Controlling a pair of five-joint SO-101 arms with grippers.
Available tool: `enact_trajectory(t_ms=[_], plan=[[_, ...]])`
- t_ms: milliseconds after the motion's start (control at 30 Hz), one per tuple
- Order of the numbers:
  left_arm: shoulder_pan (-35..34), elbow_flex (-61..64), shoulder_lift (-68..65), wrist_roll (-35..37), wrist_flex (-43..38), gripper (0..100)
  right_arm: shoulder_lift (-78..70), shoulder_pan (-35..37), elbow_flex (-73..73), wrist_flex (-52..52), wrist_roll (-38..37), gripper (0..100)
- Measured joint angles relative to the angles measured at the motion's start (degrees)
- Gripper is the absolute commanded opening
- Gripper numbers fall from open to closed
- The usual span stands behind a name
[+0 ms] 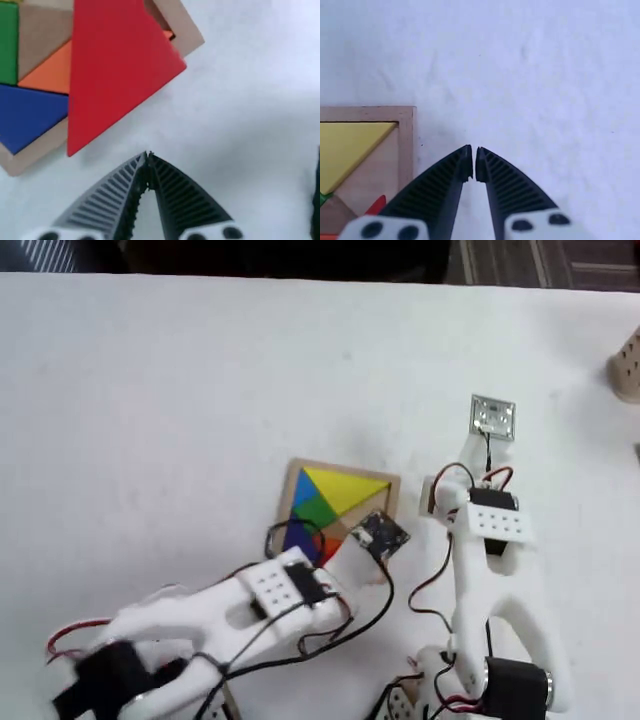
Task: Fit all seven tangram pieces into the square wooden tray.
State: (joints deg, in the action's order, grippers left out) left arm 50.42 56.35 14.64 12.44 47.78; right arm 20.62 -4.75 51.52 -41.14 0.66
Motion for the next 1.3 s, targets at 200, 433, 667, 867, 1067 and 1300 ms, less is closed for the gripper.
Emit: enact_trajectory(t_ms=[200, 433, 667, 867, 1067, 1300], plan=[[-4.75, -2.64, -1.67, 0.0, -0.26, 2, 0.0, 0.0, 0.0, 0.0, 0.0, 2.1], [-13.71, -2.64, -2.2, 0.09, -4.31, 2, 0.0, 0.0, 0.0, 0.0, 0.0, 2.1], [-15.21, -2.64, -2.2, 0.09, -6.15, 2, 0.0, 0.0, 0.0, 0.0, 0.0, 2.1], [-17.67, -3.69, -2.2, 0.09, -6.51, 2, 0.0, 0.88, 0.0, 0.0, 0.0, 2.1], [-18.73, -4.75, -2.2, 0.26, -6.59, 2, 0.0, 1.32, 0.0, 0.0, 0.0, 2.1], [-18.73, -4.75, -2.2, 0.62, -10.46, 2, 0.0, 1.32, 0.0, 0.0, 0.0, 2.1]])
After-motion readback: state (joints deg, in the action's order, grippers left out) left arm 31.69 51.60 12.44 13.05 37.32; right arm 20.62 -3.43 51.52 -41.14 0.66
